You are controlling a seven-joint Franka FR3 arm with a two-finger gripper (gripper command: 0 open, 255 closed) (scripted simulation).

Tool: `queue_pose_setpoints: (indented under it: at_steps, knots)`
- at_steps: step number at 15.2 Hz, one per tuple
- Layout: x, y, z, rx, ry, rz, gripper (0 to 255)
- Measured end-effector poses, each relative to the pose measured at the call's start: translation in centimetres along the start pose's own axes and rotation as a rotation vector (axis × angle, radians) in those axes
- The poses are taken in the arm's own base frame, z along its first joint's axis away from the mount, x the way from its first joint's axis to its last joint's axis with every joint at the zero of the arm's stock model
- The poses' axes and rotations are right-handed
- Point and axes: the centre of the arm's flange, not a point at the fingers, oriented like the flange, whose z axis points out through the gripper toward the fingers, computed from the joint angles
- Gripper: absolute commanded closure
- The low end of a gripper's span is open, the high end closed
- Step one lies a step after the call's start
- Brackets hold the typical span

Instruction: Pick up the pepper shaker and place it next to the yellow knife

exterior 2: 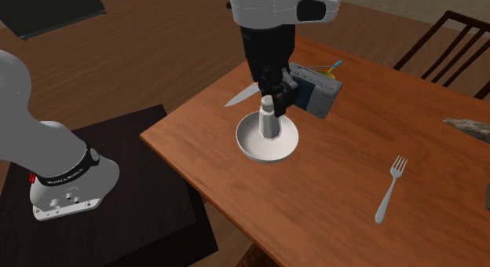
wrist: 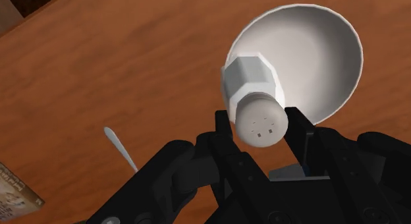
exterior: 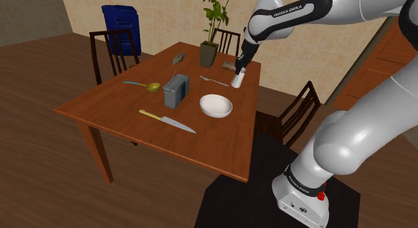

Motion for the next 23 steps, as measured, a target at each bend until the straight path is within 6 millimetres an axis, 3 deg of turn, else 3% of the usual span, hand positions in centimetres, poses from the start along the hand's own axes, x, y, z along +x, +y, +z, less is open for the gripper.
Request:
queue_pose_setpoints:
  at_steps: [21,23]
  knots:
    - [-3.1,-27.8,-2.6,-0.001,0.0,0.0,255]
    - [-3.4,-29.1,-2.2,-0.001,0.0,0.0,255]
